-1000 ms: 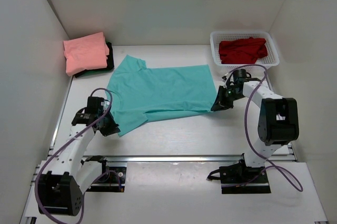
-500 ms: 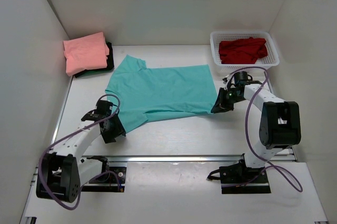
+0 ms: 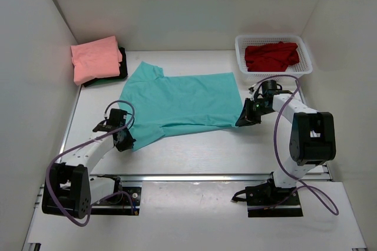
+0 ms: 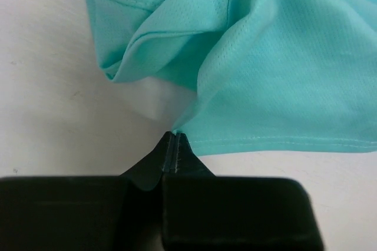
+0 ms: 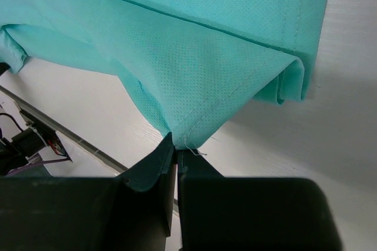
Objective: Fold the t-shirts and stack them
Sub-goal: Fold the flattened tshirt in 1/3 of the way
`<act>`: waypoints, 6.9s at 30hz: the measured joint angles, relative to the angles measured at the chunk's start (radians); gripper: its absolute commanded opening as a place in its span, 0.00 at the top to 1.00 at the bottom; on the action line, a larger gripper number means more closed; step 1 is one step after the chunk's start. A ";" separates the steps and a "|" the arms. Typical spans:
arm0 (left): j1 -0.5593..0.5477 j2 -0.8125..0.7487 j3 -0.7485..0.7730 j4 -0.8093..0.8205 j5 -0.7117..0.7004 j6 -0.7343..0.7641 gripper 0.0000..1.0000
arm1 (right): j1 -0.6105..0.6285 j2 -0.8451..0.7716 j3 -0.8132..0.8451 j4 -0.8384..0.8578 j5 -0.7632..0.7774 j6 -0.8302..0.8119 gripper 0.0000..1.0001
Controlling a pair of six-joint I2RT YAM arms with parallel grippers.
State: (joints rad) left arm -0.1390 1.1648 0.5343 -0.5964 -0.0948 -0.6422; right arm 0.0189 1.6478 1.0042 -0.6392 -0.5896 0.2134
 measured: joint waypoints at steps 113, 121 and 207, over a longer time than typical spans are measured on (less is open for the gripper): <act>0.175 -0.080 0.461 -0.464 0.170 -0.025 1.00 | -0.323 -0.550 -0.505 0.048 -0.118 0.951 1.00; 0.174 -0.155 0.406 -0.533 0.162 -0.047 1.00 | -0.375 -0.346 -0.293 -0.057 -0.088 0.769 1.00; -0.037 -0.125 0.063 0.017 0.018 0.027 0.88 | 0.092 -0.541 -0.367 0.016 0.270 0.220 0.80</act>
State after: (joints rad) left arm -0.1757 1.0397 0.5972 -0.5793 -0.0772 -0.6155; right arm 0.1108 1.1072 0.6373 -0.6231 -0.3199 0.4335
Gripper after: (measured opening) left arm 0.084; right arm 0.085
